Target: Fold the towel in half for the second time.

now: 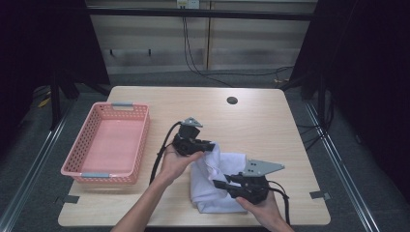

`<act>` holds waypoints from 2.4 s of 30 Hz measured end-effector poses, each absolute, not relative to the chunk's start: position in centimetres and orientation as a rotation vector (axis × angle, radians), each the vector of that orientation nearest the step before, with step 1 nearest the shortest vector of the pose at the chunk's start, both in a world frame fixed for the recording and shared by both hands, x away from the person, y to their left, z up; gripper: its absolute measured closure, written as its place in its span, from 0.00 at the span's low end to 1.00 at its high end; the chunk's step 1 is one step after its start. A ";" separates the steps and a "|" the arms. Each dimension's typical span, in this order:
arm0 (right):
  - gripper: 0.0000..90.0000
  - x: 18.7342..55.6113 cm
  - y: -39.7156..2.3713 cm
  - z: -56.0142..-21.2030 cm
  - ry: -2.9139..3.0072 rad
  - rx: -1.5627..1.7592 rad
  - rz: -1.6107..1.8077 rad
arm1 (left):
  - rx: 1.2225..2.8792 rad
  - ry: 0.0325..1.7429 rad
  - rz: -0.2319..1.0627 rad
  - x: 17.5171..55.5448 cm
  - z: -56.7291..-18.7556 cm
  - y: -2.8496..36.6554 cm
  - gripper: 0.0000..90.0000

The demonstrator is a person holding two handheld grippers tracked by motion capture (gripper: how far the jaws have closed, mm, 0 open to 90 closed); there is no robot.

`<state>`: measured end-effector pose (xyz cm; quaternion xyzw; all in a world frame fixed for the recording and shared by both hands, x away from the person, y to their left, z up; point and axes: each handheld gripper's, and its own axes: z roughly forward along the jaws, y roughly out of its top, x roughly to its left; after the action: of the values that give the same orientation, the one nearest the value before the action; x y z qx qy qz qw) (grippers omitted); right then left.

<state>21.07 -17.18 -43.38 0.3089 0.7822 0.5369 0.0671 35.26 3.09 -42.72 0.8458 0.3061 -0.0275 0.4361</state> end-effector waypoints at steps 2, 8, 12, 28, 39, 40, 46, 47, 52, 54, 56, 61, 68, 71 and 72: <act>0.82 20.7 -18.6 -44.2 2.351 0.979 1.601 | 2.127 0.757 -0.092 35.3 -43.3 2.1 0.89; 0.69 19.1 -20.3 -45.5 2.348 1.068 1.547 | 2.133 0.740 -0.142 35.1 -44.7 -0.6 0.76; 0.57 18.4 -21.8 -46.0 2.333 1.131 1.487 | 2.085 0.734 -0.100 35.0 -44.4 -1.0 0.54; 0.44 24.0 -24.8 -44.9 2.263 1.171 1.331 | 2.186 0.619 -0.094 27.2 -45.3 6.7 0.75; 0.51 32.6 -21.0 -47.2 2.384 1.204 1.154 | 2.261 0.542 -0.137 23.8 -48.2 7.4 0.64; 0.58 32.7 -20.9 -47.5 2.385 1.204 1.136 | 2.250 0.544 -0.136 23.8 -48.3 7.4 0.64; 0.93 31.4 -22.1 -47.3 2.294 1.181 1.104 | 2.262 0.547 -0.091 23.3 -48.5 7.2 0.64; 0.93 31.2 -22.4 -47.3 2.289 1.182 1.117 | 2.264 0.545 -0.087 23.2 -48.5 7.2 0.64; 0.93 30.5 -23.3 -48.4 2.322 1.204 1.057 | 2.270 0.542 -0.076 22.9 -48.6 7.3 0.65; 0.91 30.4 -23.4 -48.8 2.344 1.201 1.029 | 2.267 0.544 -0.069 22.8 -48.5 7.3 0.65; 0.83 30.4 -23.7 -48.7 2.356 1.227 1.025 | 2.271 0.521 -0.061 22.6 -48.4 7.5 0.65; 0.51 30.6 -24.7 -48.3 2.333 1.256 1.096 | 2.235 0.568 -0.118 22.5 -47.6 8.5 0.54; 0.32 31.2 -25.0 -48.5 2.411 1.240 1.160 | 2.235 0.689 -0.136 22.2 -47.9 10.5 0.43; 0.27 31.7 -24.9 -48.8 2.458 1.237 1.160 | 2.290 0.716 -0.122 22.4 -48.6 10.0 0.36; 0.26 31.8 -24.8 -48.9 2.475 1.233 1.154 | 2.302 0.704 -0.125 22.6 -48.7 9.6 0.37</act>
<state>31.81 -24.85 -48.87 0.4104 0.8238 0.3842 0.0726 22.58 9.64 -48.66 0.8919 0.2729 -0.0483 0.3572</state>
